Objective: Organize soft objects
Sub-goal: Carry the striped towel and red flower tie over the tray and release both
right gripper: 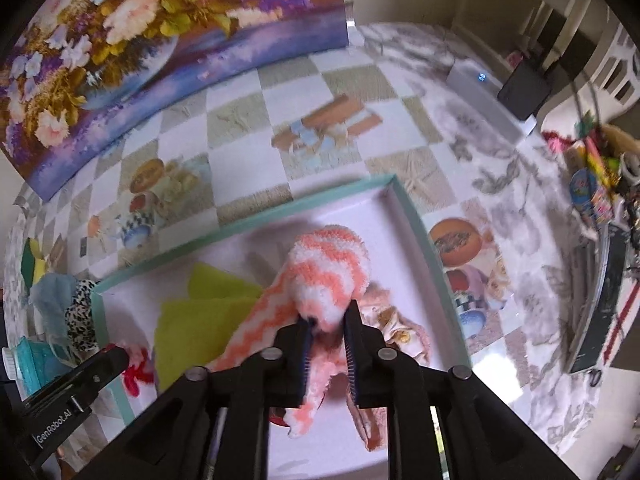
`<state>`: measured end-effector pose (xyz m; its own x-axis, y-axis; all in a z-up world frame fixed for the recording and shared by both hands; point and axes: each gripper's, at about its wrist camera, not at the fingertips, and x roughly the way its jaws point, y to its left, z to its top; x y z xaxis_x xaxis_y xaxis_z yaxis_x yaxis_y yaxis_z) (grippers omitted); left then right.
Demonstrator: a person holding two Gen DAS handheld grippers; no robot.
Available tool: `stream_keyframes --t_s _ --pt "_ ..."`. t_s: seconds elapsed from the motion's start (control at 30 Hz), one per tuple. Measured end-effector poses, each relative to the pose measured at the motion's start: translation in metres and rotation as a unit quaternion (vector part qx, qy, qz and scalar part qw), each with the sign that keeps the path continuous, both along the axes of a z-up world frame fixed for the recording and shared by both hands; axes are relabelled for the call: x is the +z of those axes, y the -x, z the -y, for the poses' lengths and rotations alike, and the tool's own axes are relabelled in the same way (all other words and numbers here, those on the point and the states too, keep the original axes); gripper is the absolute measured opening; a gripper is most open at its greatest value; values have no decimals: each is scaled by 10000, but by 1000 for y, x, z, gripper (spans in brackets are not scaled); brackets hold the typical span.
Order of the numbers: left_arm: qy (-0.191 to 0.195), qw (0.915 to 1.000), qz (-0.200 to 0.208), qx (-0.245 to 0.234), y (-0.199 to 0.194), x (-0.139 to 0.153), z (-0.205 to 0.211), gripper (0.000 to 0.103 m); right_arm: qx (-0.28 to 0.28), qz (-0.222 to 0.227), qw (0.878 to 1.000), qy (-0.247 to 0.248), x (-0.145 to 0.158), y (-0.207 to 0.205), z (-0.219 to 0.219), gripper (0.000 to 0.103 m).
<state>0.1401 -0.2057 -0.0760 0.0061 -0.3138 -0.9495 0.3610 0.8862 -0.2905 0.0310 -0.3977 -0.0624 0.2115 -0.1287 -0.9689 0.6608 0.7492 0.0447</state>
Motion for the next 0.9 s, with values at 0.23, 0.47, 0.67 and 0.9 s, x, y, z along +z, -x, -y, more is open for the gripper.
stream_keyframes --t_s 0.23,0.47,0.67,0.9 --pt "293 9991 315 32 -2 38 -10 53 -19 256 9989 392 41 4 -2 53" --pt "588 9935 962 185 -2 87 -27 71 48 683 9938 877 91 10 -11 65" --pt "428 9877 1445 424 -7 103 -42 79 195 829 9903 1098 109 8 -22 75" --pt "98 9795 1777 940 -23 108 -88 88 280 780 9901 1131 105 2 -29 85"
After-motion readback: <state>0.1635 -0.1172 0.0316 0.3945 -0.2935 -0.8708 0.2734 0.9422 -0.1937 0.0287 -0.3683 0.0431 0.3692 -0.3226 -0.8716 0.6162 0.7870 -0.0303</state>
